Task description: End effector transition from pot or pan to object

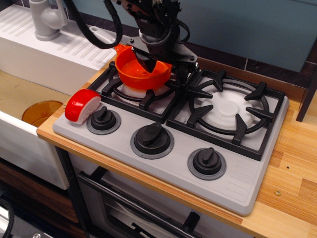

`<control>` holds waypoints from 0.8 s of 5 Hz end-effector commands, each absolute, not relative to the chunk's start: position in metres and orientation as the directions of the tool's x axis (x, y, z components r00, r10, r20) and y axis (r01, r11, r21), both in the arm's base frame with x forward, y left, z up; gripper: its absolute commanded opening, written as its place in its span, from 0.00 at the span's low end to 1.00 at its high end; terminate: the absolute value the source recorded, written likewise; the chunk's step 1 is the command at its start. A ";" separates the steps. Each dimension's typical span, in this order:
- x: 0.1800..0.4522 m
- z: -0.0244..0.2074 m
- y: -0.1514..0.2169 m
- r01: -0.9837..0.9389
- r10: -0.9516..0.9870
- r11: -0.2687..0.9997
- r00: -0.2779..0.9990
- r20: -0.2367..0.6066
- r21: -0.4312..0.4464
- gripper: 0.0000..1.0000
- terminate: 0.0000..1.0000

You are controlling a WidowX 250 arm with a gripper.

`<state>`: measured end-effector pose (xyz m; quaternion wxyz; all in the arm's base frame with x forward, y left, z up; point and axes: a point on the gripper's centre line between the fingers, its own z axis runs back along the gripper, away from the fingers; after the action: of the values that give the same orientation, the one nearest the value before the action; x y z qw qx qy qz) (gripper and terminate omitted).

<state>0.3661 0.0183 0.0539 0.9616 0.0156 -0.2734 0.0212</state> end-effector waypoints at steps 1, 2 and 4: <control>0.366 0.054 0.018 -0.049 0.032 0.999 0.850 0.526 0.018 1.00 0.00; 0.361 0.071 0.016 -0.057 0.042 0.998 0.852 0.521 0.012 1.00 0.00; 0.353 0.110 0.010 -0.091 0.063 0.995 0.870 0.488 0.035 1.00 0.00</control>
<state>0.3471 0.0113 0.0895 0.9738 0.0289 -0.2220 0.0397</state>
